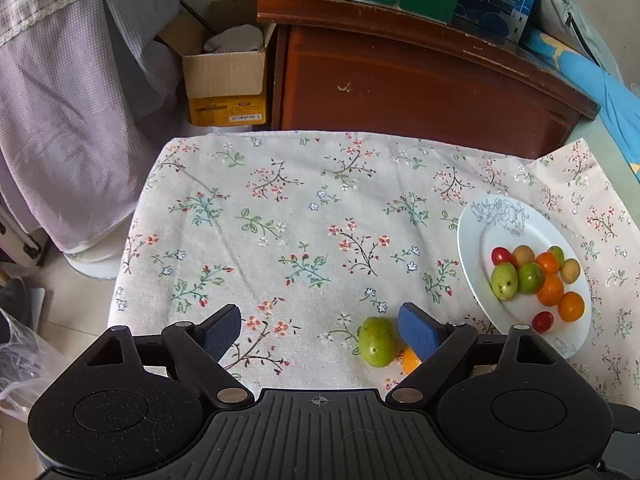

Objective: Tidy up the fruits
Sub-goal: 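Grasp a green lime with the left tool while the right grasps a tangerine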

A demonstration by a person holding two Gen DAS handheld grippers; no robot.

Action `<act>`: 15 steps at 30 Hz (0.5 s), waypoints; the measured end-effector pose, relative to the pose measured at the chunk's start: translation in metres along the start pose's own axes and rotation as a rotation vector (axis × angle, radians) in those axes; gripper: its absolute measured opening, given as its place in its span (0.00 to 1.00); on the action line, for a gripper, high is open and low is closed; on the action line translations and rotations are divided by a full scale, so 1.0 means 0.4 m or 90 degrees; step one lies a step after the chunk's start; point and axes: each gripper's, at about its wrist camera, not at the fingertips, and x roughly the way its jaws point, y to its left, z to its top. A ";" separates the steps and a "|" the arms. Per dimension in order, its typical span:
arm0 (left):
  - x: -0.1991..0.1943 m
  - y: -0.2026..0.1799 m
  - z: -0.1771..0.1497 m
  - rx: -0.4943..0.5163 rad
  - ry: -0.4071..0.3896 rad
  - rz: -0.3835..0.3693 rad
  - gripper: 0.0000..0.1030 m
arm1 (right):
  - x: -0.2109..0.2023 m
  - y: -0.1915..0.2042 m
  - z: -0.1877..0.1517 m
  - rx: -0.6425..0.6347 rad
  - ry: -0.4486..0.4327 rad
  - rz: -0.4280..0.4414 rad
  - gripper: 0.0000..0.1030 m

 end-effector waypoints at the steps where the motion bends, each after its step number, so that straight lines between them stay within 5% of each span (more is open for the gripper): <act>1: 0.004 -0.002 0.000 -0.001 0.001 -0.001 0.84 | 0.004 0.001 -0.002 -0.003 0.000 -0.003 0.31; 10: 0.047 -0.039 -0.021 0.033 0.001 -0.008 0.82 | 0.003 0.002 -0.005 -0.011 0.002 -0.010 0.26; 15: 0.064 -0.042 -0.035 0.034 0.015 -0.020 0.72 | -0.004 -0.003 -0.008 -0.004 0.017 -0.010 0.24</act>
